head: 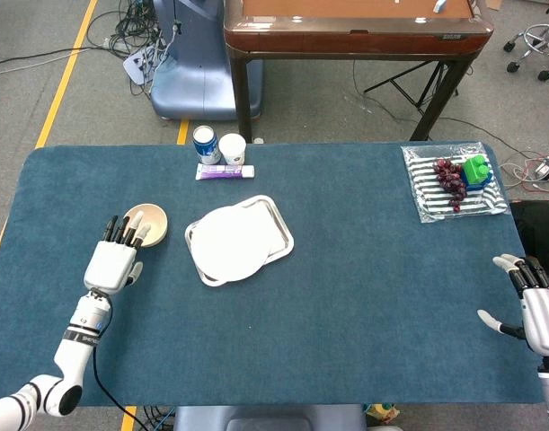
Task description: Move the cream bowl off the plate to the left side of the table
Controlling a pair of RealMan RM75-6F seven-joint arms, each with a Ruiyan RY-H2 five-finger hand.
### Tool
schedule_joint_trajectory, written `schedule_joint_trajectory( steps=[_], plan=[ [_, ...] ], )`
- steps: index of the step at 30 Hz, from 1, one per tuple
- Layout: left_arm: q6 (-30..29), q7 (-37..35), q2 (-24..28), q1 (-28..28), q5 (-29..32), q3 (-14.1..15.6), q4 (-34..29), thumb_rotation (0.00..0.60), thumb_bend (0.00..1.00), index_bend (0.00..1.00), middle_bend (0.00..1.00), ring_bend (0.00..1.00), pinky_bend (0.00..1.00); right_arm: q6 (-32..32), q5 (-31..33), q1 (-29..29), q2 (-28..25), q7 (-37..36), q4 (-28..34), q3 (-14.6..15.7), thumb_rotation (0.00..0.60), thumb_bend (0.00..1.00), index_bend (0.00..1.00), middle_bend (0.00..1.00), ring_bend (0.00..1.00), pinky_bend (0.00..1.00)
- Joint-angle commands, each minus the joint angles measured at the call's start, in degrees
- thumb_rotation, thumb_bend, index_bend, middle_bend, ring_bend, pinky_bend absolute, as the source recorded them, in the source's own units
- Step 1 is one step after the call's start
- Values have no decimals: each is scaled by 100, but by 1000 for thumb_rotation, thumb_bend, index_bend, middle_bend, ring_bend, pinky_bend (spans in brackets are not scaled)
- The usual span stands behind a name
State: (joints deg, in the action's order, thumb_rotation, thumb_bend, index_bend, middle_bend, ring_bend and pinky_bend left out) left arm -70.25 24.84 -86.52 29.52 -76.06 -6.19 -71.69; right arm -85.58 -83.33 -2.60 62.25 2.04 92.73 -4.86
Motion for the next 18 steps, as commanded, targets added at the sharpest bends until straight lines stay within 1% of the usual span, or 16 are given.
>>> schedule_joint_trajectory(
  steps=[1,3,7,10,13,16,18],
  plan=[
    [-351,501,862,-482,174,179,-1283,600,343,108,0,0,0,22,11,-10,21,53,1,5,600,0,227,219,151,336],
    [-490,550,1085,-654,196,266,-1673,600,343,111,0,0,0,26,10,-16,38,90,3,7,600,0,227,219,151,336],
    [-770,509,1418,-983,78,499,-2166,600,343,134,0,0,0,32,2,-31,75,127,-24,4,600,0,227,226,151,336],
    [-1073,386,1548,-1261,-98,669,-2315,600,342,162,0,0,0,34,-2,-40,97,129,-44,1,600,0,229,228,151,336],
    [-1256,211,1617,-1471,-213,797,-2372,600,342,198,0,0,0,31,0,-41,106,139,-53,0,600,0,237,228,151,336],
    [-1555,-176,1747,-1859,-361,1038,-2552,600,342,228,8,0,0,22,6,-39,112,151,-52,-5,600,0,238,228,151,336],
    [-1690,-413,1792,-2012,-478,1119,-2568,600,342,240,26,0,1,17,8,-38,113,152,-52,-6,600,0,238,228,151,336]
  ],
)
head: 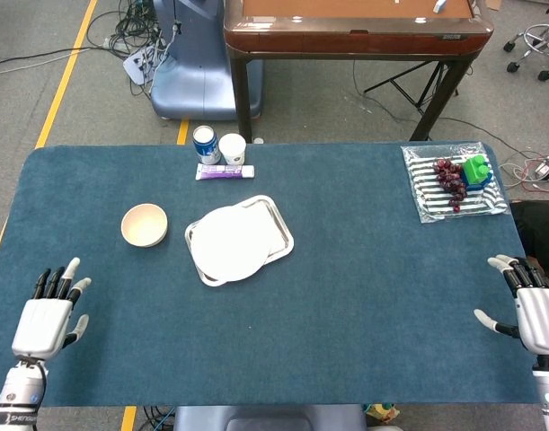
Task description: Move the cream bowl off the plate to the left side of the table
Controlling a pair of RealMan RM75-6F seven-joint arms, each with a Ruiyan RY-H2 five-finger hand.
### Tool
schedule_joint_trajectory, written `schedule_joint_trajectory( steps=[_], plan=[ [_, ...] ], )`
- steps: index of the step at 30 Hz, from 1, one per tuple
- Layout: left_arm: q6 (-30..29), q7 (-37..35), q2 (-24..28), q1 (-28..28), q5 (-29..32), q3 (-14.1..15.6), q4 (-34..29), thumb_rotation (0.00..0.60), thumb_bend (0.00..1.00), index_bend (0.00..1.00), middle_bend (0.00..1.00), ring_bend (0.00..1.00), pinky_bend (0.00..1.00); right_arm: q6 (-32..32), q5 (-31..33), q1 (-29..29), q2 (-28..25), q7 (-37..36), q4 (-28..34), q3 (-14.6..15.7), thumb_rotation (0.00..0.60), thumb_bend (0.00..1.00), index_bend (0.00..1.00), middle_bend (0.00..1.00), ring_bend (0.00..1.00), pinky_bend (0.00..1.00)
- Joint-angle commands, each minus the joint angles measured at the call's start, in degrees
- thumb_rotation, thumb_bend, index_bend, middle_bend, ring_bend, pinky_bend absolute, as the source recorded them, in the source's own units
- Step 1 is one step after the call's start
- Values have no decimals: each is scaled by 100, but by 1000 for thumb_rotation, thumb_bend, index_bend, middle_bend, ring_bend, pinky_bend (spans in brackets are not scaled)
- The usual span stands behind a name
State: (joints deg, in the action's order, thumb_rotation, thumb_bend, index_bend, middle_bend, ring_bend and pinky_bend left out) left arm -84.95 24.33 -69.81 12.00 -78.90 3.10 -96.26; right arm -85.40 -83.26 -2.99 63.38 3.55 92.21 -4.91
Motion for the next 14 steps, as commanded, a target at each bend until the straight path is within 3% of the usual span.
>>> schedule_joint_trajectory(
  steps=[1,14],
  plan=[
    [-296,-503,137,-340,-286,233,-61,600,342,243,35,0,1,-1,7,0,2,5,-3,-4,600,0,238,228,151,336],
    [-344,-723,298,-579,-474,160,-3,600,342,256,51,7,17,231,76,-130,38,22,-62,-25,600,0,238,228,151,336]
  ],
)
